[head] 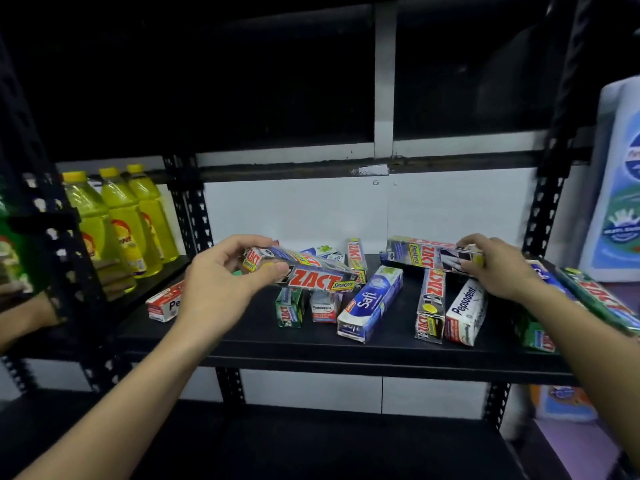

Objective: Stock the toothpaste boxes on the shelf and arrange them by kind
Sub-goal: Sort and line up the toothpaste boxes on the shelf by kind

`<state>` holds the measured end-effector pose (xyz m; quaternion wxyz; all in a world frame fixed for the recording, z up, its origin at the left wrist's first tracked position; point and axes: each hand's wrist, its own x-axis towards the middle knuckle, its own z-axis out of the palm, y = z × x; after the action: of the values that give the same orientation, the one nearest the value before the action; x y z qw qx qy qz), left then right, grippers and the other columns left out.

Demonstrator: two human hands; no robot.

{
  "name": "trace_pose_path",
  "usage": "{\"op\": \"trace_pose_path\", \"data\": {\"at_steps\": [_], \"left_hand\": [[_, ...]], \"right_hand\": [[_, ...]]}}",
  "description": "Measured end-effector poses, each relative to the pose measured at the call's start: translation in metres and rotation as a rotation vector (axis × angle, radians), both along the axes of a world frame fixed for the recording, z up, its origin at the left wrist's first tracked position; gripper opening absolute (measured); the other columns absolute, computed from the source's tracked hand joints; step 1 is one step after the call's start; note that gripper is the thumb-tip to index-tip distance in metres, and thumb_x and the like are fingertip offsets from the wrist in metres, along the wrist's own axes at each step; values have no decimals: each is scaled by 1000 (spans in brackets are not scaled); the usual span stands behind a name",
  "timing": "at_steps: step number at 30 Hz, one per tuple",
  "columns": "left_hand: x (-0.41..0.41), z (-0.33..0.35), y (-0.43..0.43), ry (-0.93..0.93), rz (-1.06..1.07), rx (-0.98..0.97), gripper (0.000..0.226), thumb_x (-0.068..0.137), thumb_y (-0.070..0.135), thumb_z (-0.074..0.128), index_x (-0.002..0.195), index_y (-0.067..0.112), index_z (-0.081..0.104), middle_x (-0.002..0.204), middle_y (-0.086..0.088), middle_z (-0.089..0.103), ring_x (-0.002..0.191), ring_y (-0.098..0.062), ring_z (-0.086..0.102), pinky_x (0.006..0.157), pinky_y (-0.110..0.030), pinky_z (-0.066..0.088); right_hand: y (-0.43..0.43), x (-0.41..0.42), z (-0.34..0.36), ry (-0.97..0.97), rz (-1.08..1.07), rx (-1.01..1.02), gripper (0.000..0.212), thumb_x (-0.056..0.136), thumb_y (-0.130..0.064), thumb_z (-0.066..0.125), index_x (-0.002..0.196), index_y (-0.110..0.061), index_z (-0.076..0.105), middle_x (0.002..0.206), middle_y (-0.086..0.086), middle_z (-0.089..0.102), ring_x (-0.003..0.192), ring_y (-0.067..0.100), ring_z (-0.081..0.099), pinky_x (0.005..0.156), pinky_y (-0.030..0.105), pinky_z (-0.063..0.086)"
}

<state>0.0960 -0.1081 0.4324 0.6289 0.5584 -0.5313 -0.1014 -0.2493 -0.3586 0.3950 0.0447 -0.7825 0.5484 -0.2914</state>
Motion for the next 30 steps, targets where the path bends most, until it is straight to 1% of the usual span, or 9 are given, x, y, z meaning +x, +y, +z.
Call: {"op": "trace_pose_path", "data": {"at_steps": [3,6,9,11,14,16,21,24,30], "left_hand": [[-6,1,-20,14,46,-9,31,70,16,89,95,27,73,90,7,76,91,-23,70,79,-32,59],[-14,-1,-47,-3,85,-17,31,70,28,90,95,36,73,90,4,74,85,-29,66,78,-45,59],[-24,0,-76,-15,101,-44,30,71,33,89,96,37,71,80,6,70,63,-16,53,65,-39,51],[-36,1,-95,-14,76,-43,30,74,32,87,98,34,70,84,10,69,67,-13,55,64,-33,49],[-55,-7,-125,22,34,-9,28,77,29,85,99,31,67,96,13,70,82,-12,65,73,-31,53],[-69,-18,-140,21,16,37,27,79,29,84,98,29,65,93,12,69,79,-10,65,69,-29,53],[-85,-49,-154,-215,0,196,32,73,34,87,92,24,64,96,15,64,88,2,57,64,-11,38],[-82,-57,-153,-318,-18,253,34,72,34,88,91,23,61,97,14,63,89,2,56,64,-11,36],[-72,-60,-140,-426,-42,229,37,77,42,83,103,28,61,109,17,59,94,5,53,72,-5,35]], "right_hand": [[-9,2,-1,-7,-83,-96,39,88,-16,69,124,-24,57,118,15,56,94,32,54,82,37,45],[-13,-4,-2,-55,-169,-98,49,86,-14,71,132,-20,56,123,20,54,106,43,56,91,42,47],[-14,-16,-5,-84,-189,-55,42,88,-24,70,129,-19,61,121,19,56,108,41,56,92,41,46],[-14,-22,-5,-70,-160,-38,41,88,-26,72,127,-21,63,119,15,57,107,36,57,91,40,47],[-14,-28,-1,-40,-112,-1,43,88,-23,71,129,-22,60,121,12,57,109,33,57,94,37,45],[-13,-30,0,-21,-94,25,50,88,-22,69,136,-21,55,126,13,54,115,33,55,98,36,43],[-1,-28,-4,1,-109,33,66,87,-30,68,147,-25,41,146,9,41,131,32,43,109,41,39],[15,-20,-5,70,-113,-41,67,89,-33,65,149,-27,36,154,5,30,139,31,31,113,45,34],[51,19,-3,59,138,-134,60,92,-39,61,147,-27,40,153,2,34,140,26,29,114,43,29]]}}
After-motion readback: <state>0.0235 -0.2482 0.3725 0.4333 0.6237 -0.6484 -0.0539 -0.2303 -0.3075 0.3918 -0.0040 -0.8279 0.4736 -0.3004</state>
